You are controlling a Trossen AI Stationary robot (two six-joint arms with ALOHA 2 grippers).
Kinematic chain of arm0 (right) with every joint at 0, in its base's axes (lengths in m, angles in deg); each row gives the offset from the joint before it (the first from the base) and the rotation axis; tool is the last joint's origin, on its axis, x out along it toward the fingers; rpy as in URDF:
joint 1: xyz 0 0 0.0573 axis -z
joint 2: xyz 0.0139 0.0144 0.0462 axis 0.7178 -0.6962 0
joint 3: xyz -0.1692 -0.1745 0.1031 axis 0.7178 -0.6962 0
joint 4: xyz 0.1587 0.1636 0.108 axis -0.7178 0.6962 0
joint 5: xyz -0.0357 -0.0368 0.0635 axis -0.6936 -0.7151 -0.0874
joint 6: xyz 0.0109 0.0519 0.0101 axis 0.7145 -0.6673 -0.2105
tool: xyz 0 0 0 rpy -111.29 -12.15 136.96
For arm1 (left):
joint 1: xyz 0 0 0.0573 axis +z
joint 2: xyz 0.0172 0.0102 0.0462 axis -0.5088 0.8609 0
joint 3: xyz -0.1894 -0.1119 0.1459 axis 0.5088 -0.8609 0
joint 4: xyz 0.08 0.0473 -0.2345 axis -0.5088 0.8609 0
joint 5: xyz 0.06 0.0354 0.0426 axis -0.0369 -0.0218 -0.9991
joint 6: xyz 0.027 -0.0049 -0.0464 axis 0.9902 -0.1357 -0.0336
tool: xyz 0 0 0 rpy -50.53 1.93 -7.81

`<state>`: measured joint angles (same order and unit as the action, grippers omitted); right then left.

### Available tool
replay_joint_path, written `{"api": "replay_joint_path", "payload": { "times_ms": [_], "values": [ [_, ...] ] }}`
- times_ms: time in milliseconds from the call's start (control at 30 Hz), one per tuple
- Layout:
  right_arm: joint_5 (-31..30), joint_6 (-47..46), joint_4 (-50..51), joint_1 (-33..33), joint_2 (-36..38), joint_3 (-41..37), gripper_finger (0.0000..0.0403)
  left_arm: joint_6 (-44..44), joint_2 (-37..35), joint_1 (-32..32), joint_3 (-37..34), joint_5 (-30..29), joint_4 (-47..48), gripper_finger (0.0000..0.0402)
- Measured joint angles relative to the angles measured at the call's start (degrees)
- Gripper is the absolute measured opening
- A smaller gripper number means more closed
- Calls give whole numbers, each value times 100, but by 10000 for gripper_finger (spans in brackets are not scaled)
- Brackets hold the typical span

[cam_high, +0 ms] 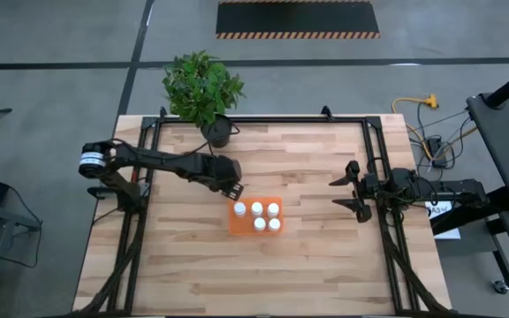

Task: Pick and place pill bottles into a basket
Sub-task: Put the white pill bottle into the orange bin

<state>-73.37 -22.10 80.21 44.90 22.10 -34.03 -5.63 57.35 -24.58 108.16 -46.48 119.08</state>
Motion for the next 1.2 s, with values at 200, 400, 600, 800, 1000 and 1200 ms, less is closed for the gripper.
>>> {"api": "replay_joint_path", "payload": {
  "times_ms": [200,400,600,800,1000,1200],
  "values": [
    [0,0,-3,0,-3,0,254,462,-293,-22,153,77,88,154],
    [0,-1,0,0,2,0,254,1155,-511,-149,409,287,87,154],
    [-2,-2,-4,-2,-2,0,249,1434,-573,-360,697,300,245,154],
    [2,0,0,-2,0,0,254,1775,-577,-585,965,317,505,154],
    [0,0,-1,0,-2,0,254,1815,-571,-774,1133,315,595,154],
    [0,0,0,-2,-2,0,249,2262,-548,-956,1342,315,800,154]
  ]
}}
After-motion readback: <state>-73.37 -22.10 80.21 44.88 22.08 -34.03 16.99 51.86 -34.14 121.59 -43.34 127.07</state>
